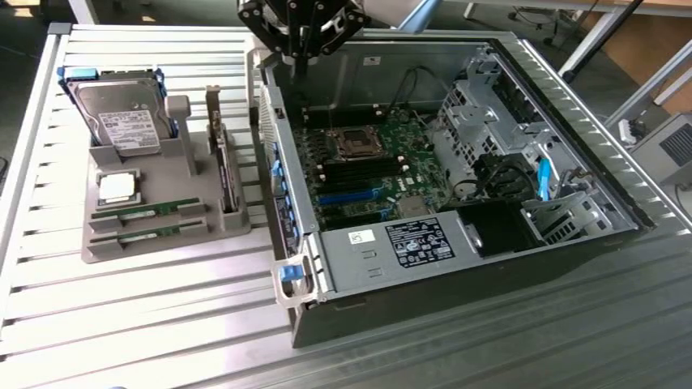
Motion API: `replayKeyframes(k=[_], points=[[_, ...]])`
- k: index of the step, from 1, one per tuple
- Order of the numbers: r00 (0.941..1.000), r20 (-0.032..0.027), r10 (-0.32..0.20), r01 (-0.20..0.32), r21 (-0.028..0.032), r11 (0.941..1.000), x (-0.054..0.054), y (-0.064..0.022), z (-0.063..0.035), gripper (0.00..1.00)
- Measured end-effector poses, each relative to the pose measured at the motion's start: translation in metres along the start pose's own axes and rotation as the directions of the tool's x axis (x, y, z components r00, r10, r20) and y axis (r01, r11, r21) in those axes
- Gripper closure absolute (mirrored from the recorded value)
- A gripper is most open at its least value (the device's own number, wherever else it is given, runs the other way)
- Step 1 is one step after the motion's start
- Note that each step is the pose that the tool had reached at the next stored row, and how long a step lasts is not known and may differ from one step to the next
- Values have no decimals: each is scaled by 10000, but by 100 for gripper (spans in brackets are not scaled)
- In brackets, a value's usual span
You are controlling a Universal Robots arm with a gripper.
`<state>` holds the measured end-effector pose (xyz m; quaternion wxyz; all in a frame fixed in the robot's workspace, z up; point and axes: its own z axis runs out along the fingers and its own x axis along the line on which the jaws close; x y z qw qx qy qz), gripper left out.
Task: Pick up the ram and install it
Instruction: 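Reach for the ram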
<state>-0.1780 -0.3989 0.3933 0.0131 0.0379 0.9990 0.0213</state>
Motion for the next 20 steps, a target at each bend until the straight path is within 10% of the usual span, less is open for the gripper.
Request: replayKeyframes(k=[20], points=[[10000,53,-2,2,-4,10000,899,-68,-25,91]])
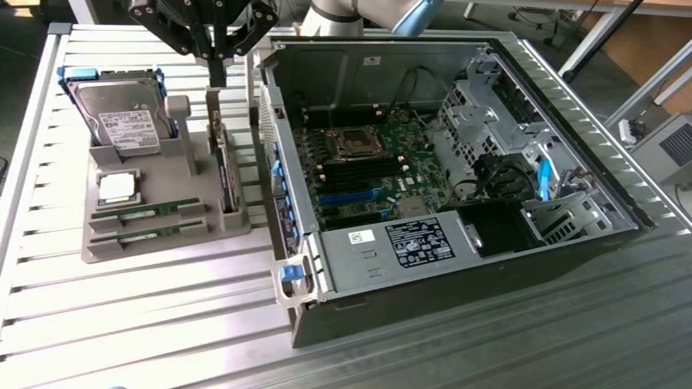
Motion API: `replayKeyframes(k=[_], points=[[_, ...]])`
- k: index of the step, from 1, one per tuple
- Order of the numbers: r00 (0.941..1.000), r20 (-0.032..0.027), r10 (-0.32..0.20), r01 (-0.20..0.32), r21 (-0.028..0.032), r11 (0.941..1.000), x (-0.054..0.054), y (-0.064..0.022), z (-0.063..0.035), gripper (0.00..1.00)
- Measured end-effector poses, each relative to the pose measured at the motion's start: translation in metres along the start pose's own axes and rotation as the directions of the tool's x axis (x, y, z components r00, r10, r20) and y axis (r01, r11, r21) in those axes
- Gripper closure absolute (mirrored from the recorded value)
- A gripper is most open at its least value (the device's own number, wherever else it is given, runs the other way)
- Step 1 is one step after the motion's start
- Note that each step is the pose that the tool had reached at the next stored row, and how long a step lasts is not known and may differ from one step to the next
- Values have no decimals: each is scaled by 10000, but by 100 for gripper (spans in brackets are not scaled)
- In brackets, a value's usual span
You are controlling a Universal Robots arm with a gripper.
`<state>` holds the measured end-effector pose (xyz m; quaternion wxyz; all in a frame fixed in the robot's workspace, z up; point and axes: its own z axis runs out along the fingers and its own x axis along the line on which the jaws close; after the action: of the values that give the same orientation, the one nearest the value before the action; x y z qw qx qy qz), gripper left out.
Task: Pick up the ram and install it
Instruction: 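Reach for the ram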
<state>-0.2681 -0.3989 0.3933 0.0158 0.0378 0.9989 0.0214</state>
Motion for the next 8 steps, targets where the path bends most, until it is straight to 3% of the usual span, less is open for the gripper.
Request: replayKeyframes(k=[8], points=[[10000,38,-2,2,-3,10000,411,-31,-14,91]])
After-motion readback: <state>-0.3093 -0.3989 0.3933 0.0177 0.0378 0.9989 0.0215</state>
